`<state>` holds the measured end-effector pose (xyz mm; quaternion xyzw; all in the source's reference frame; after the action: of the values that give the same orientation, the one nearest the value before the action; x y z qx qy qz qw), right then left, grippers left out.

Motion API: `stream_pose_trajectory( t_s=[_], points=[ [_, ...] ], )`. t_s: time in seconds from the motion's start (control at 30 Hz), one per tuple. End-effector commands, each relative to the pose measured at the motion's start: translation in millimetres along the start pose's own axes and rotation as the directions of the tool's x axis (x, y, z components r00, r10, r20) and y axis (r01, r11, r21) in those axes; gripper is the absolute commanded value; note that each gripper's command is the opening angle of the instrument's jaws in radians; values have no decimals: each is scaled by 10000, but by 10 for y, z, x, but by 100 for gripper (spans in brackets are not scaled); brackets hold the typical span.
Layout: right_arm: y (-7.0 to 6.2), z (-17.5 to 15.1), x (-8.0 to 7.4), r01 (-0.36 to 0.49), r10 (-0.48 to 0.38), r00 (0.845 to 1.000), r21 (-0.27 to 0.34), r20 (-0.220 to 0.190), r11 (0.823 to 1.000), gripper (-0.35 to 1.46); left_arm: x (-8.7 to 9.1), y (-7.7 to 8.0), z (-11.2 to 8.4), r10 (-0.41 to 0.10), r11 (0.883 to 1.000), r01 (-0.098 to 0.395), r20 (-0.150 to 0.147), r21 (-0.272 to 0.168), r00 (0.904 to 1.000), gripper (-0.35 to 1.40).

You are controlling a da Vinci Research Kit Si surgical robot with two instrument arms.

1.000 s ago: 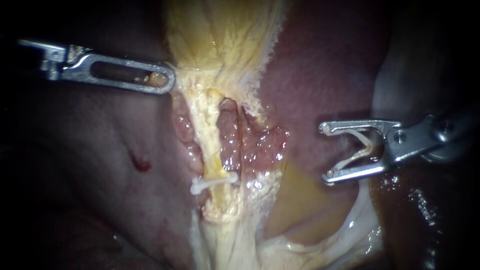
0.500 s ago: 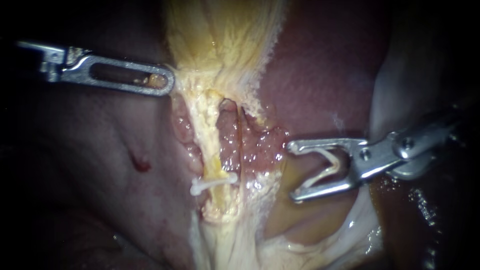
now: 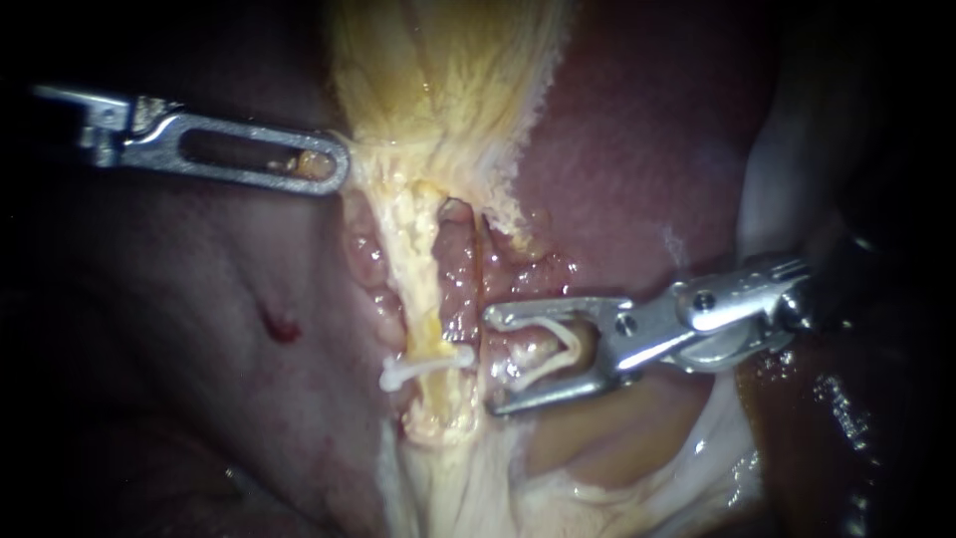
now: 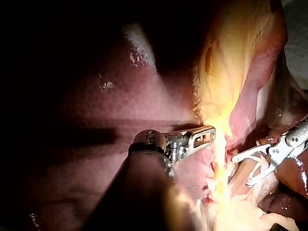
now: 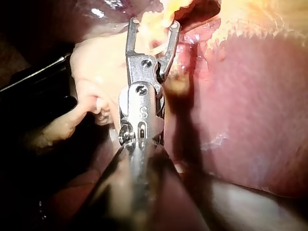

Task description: Clipping second clip left tube

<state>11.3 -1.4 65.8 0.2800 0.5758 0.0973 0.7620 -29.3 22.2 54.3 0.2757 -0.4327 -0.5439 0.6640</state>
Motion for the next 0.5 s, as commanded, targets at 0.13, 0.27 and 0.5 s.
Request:
stream_pose_trajectory(
  t_s=[0.13, 0.27, 0.5],
  points=[
    [8, 8, -8, -173, 174, 9998, 162, -94, 9997, 50, 0, -1, 0, -2, 10000, 2, 5, -10, 10000, -35],
    [15, 14, -16, -356, 361, 9992, 302, -154, 9989, 49, 0, -2, 0, -4, 10000, 4, 9, -14, 10000, -35],
    [26, 21, -30, -486, 494, 9986, 371, -193, 9981, 48, 1, -4, 1, -7, 10000, 8, 33, -47, 10000, -35]
  ],
)
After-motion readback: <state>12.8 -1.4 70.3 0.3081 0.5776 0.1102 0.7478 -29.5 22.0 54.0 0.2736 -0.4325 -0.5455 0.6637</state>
